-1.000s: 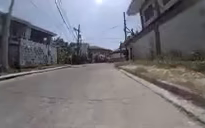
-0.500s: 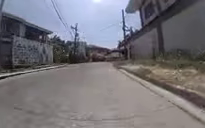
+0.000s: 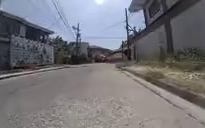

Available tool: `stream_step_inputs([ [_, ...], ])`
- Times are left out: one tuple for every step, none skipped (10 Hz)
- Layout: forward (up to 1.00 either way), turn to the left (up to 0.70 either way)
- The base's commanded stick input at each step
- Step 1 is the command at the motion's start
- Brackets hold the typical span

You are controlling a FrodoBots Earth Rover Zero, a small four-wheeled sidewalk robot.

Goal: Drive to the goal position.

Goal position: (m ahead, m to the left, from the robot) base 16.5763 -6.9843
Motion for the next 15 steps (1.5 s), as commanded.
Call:
stream_step_inputs([
  [1.0,0.01],
  [1.0,-0.34],
  [1.0,-0.34],
  [1.0,-0.34],
  [1.0,-0.34],
  [1.0,-0.34],
  [1.0,-0.34],
  [1.0,-0.13],
  [1.0,0.06],
  [1.0,0.06],
  [1.0,0.06],
  [1.0,0.06],
  [1.0,0.06],
  [1.0,0.06],
  [1.0,0.06],
])
